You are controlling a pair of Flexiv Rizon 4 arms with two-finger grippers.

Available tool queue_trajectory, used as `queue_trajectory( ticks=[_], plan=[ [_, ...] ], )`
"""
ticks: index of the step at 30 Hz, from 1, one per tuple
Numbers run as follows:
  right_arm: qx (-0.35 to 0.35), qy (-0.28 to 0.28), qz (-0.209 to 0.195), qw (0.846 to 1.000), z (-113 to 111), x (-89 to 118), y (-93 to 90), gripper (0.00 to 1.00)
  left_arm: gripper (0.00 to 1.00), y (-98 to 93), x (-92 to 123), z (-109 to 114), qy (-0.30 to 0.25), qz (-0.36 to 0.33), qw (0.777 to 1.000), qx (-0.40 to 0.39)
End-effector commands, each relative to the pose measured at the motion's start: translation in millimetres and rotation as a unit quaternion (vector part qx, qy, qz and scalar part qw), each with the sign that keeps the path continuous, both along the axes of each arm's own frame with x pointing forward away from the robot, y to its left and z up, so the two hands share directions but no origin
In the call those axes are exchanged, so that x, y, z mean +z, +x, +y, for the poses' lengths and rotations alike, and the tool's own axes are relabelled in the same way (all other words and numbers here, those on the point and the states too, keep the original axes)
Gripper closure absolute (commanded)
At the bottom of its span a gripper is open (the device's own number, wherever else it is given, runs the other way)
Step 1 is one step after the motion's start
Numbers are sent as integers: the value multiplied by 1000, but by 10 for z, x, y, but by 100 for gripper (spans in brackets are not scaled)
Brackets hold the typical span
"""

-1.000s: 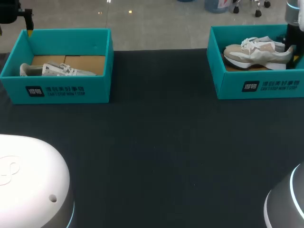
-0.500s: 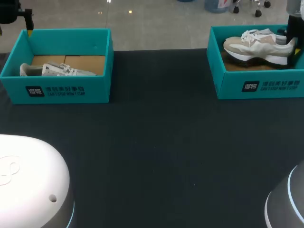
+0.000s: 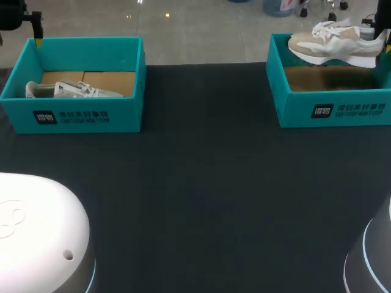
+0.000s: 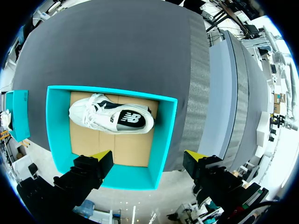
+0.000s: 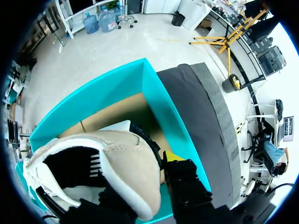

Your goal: Take the shoe out of the shoebox, open the shoe tongue, remove and reinsert the insole, then place the shoe into the shoebox

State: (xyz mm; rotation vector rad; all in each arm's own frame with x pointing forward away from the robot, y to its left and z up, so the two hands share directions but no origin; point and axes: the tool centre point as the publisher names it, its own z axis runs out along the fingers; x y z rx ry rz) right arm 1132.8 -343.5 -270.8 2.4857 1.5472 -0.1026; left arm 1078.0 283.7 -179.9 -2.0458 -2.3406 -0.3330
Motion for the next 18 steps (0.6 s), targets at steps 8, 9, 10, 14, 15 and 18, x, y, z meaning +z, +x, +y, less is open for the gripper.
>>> queue_trajectory(
  ticks=[8, 9, 10, 14, 15, 18],
  plan=[
    [71, -30, -48, 996, 355, 787, -402, 100, 0, -5, 9, -1, 1, 0, 1000, 0],
    [74, -30, -48, 996, 379, 810, -417, 100, 0, -5, 9, -1, 1, 0, 1000, 0],
    [80, -31, -45, 995, 425, 849, -448, 100, 0, -5, 9, -1, 1, 0, 1000, 0],
    [84, -20, -44, 995, 567, 940, -530, 100, 0, -5, 9, -1, 1, 0, 1000, 0],
    [83, -14, -50, 995, 598, 970, -528, 100, 0, -5, 9, -1, 1, 0, 1000, 0],
    [83, -14, -50, 995, 598, 970, -528, 100, 0, -5, 9, -1, 1, 0, 1000, 0]
  ],
)
